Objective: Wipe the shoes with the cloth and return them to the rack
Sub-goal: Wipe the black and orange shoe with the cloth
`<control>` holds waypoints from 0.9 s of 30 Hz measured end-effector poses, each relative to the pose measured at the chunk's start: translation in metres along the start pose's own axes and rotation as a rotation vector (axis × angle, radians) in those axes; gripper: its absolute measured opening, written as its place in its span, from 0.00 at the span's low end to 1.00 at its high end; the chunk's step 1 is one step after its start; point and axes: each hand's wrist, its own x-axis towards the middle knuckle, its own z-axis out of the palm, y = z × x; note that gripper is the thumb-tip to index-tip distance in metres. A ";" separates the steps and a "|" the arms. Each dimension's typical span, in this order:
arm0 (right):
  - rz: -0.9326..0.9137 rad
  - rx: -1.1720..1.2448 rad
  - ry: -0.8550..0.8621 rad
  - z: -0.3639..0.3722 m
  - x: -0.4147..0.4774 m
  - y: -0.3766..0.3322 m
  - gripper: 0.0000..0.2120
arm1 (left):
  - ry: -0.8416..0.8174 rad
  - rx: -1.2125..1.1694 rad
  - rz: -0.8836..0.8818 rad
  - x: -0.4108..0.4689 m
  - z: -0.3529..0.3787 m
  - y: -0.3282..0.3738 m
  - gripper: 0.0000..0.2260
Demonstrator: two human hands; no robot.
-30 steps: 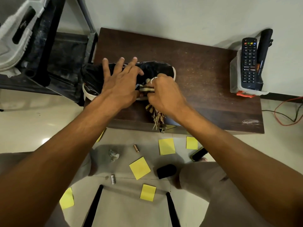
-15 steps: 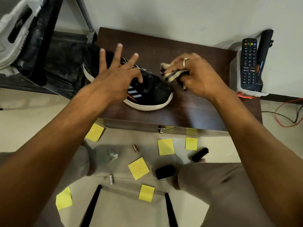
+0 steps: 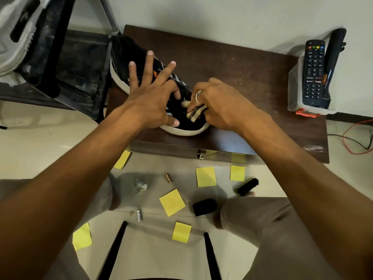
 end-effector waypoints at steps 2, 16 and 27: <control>0.039 0.008 -0.099 -0.006 -0.003 -0.005 0.21 | 0.008 -0.006 -0.002 0.000 0.000 0.000 0.24; 0.002 -0.129 0.017 0.012 0.002 -0.020 0.16 | -0.022 -0.024 -0.014 0.005 -0.001 -0.002 0.24; 0.119 -0.041 -0.049 -0.021 -0.010 -0.014 0.20 | -0.029 -0.064 -0.017 0.004 0.000 -0.006 0.24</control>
